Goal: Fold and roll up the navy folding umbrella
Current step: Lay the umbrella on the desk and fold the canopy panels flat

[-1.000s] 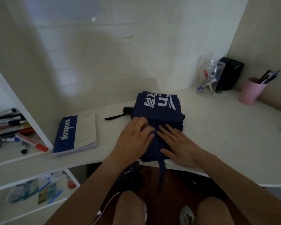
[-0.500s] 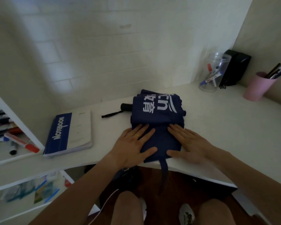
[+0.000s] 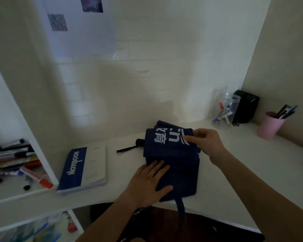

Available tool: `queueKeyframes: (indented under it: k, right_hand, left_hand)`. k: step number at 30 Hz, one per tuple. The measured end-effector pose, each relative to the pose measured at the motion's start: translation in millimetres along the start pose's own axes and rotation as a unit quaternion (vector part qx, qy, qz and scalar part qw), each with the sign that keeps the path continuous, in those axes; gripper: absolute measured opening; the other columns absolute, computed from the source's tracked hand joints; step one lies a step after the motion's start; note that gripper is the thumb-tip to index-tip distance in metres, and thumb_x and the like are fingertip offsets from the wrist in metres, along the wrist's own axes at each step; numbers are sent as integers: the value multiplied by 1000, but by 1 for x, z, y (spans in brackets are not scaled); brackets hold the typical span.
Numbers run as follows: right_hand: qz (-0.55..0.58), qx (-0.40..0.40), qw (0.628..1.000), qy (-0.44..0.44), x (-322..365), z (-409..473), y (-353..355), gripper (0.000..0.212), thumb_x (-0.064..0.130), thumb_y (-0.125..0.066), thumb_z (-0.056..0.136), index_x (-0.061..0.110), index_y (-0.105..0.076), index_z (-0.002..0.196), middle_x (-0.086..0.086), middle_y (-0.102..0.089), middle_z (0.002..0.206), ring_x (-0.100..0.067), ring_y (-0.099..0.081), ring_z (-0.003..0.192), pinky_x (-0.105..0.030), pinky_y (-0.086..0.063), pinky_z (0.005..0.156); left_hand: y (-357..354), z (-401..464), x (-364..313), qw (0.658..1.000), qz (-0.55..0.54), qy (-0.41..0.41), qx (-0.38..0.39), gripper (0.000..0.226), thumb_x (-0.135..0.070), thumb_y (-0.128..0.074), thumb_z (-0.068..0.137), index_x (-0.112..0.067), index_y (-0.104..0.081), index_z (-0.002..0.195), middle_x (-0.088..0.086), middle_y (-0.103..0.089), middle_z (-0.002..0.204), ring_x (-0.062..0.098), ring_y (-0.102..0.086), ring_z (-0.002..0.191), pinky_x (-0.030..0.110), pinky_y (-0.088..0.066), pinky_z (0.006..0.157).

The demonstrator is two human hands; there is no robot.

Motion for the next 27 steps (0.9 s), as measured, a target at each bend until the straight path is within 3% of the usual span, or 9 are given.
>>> queueKeyframes:
  k: [4, 7, 9, 12, 15, 17, 19, 22, 27]
  right_hand:
    - [-41, 14, 995, 89, -11, -41, 9, 18, 6, -85, 75, 6, -70, 84, -8, -75, 76, -7, -69, 63, -16, -53, 56]
    - [-79, 42, 990, 107, -43, -61, 7, 33, 7, -83, 78, 18, -59, 97, -10, -74, 75, -20, -70, 69, -27, -57, 63]
    - [-113, 52, 984, 131, -57, -70, 5, 43, 8, -79, 82, 29, -59, 114, -4, -74, 76, -14, -68, 70, -20, -52, 64]
    - [-168, 43, 970, 172, -65, -78, 7, 46, 7, -77, 85, 34, -67, 121, 4, -74, 85, -8, -68, 79, -13, -48, 66]
    - [-189, 30, 963, 190, -67, -83, 9, 37, 4, -77, 84, 34, -74, 104, 13, -74, 89, -3, -67, 84, -10, -47, 65]
    - [-199, 28, 959, 198, -67, -86, 10, 37, 2, -79, 81, 34, -74, 98, 17, -73, 89, 0, -67, 85, -9, -46, 64]
    - [-210, 26, 955, 208, -67, -88, 11, 38, 2, -81, 79, 35, -74, 96, 17, -73, 88, 0, -67, 84, -9, -46, 64]
    - [-231, 6, 947, 223, -72, -91, 12, 40, 6, -83, 76, 40, -71, 93, 16, -72, 86, -3, -66, 81, -10, -47, 66]
    - [-207, -53, 941, 262, -59, -97, 16, 31, 5, -85, 74, 31, -73, 84, 12, -68, 83, -2, -62, 74, -8, -47, 70]
  left_hand:
    - [6, 1, 1, 998, -10, -7, -56, 74, -75, -22, 97, -33, -26, 157, -5, -23, 167, 16, -21, 153, 40, -12, 126]
    - [20, -15, -7, 986, -9, -27, -162, 67, -69, -36, 99, -25, -49, 147, 2, -62, 139, 22, -54, 131, 44, -34, 117]
    - [33, -35, -1, 969, -32, 16, -244, 57, -65, -42, 99, -20, -66, 126, 1, -69, 118, 19, -61, 112, 36, -42, 107]
    - [43, -60, 31, 927, -151, 144, -312, 37, -56, -60, 92, -25, -62, 113, -7, -65, 105, 13, -60, 95, 31, -49, 87]
    - [45, -56, 50, 840, -398, 222, -295, 49, -46, -73, 87, -36, -48, 128, -8, -65, 109, 10, -62, 97, 32, -53, 83]
    - [50, -40, 43, 815, -464, 225, -264, 55, -51, -73, 87, -41, -45, 133, -5, -66, 115, 9, -63, 98, 30, -53, 83]
    - [61, -35, 26, 860, -396, 186, -263, 64, -55, -75, 83, -41, -43, 136, -6, -57, 125, 9, -57, 106, 27, -51, 85]
    - [59, -42, -5, 949, -144, 69, -273, 76, -55, -76, 77, -37, -41, 142, 0, -38, 140, 15, -41, 124, 35, -47, 99]
    - [36, -48, -3, 955, -134, 75, -255, 96, -56, -73, 81, -36, -20, 158, 10, -22, 160, 27, -28, 145, 43, -32, 117]
Point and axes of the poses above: each hand's wrist, its own z-axis towards the middle knuckle, its own y-axis out of the back of the hand, x = y × z, the point moved 8 cm from there along z, towards the middle knuckle
